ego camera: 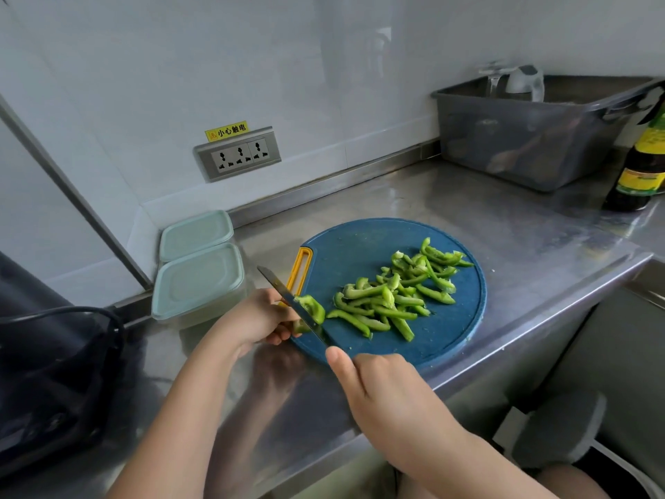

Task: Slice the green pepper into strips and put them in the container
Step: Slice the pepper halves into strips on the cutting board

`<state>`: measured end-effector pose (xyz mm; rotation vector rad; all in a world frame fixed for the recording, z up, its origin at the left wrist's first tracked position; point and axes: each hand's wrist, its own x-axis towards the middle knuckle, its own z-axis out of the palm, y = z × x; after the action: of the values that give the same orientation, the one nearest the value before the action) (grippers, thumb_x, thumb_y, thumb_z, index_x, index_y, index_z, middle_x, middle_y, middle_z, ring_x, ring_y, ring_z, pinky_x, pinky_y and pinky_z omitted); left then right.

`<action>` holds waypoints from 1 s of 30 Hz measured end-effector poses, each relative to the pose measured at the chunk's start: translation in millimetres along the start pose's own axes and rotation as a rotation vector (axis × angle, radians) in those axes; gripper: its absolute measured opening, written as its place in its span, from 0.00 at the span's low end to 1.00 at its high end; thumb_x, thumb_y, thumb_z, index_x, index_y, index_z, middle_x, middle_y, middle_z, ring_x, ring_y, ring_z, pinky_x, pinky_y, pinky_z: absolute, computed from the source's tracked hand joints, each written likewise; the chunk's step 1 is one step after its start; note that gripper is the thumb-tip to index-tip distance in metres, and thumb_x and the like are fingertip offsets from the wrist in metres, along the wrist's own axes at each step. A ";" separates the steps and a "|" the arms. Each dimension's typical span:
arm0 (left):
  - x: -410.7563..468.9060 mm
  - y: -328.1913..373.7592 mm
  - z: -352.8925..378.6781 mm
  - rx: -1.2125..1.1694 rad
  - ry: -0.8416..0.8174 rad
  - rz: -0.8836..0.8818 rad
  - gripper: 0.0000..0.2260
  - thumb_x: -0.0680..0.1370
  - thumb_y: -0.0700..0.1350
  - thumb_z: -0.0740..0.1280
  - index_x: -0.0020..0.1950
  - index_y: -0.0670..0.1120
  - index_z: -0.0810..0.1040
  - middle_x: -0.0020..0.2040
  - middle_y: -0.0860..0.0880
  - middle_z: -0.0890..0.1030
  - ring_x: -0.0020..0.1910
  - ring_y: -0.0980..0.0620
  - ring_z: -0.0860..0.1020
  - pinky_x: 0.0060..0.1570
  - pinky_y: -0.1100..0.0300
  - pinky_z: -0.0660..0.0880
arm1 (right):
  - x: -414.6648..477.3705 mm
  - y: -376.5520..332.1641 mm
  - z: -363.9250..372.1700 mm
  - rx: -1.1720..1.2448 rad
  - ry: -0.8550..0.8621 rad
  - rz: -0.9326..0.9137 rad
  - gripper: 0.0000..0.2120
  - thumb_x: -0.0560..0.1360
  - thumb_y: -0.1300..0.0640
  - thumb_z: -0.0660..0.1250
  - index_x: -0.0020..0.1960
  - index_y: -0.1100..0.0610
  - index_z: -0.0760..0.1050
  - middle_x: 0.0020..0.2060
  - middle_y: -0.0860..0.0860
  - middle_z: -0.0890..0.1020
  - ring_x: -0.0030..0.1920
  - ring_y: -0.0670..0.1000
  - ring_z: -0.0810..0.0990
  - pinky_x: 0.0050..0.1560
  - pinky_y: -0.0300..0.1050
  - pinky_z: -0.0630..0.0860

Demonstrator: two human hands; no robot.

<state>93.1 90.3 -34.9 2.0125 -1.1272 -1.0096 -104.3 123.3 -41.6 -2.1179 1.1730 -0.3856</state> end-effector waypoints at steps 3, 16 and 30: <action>-0.3 -0.2 -1.0 -0.012 -0.004 -0.011 0.09 0.78 0.37 0.63 0.38 0.43 0.73 0.23 0.51 0.76 0.22 0.56 0.69 0.24 0.66 0.67 | 1.5 -1.2 3.4 -0.005 0.009 -0.006 0.26 0.77 0.36 0.44 0.31 0.55 0.59 0.29 0.50 0.65 0.36 0.55 0.67 0.40 0.50 0.68; -1.4 1.3 1.1 -0.038 0.014 -0.032 0.13 0.78 0.40 0.66 0.34 0.45 0.71 0.19 0.52 0.74 0.24 0.54 0.69 0.24 0.66 0.68 | 5.6 -2.9 13.5 -0.059 0.036 -0.054 0.26 0.76 0.35 0.42 0.33 0.53 0.60 0.30 0.50 0.67 0.37 0.55 0.70 0.40 0.49 0.69; 0.1 1.4 1.2 -0.145 0.035 -0.086 0.15 0.79 0.34 0.60 0.33 0.42 0.76 0.23 0.48 0.75 0.23 0.54 0.69 0.21 0.67 0.66 | 13.1 -14.7 18.1 -0.132 0.054 -0.004 0.24 0.79 0.38 0.42 0.33 0.53 0.56 0.30 0.49 0.63 0.39 0.57 0.66 0.39 0.46 0.62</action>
<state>91.5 89.5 -34.4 1.9681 -0.9289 -1.0639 -77.9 125.3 -45.6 -2.2361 1.2564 -0.3788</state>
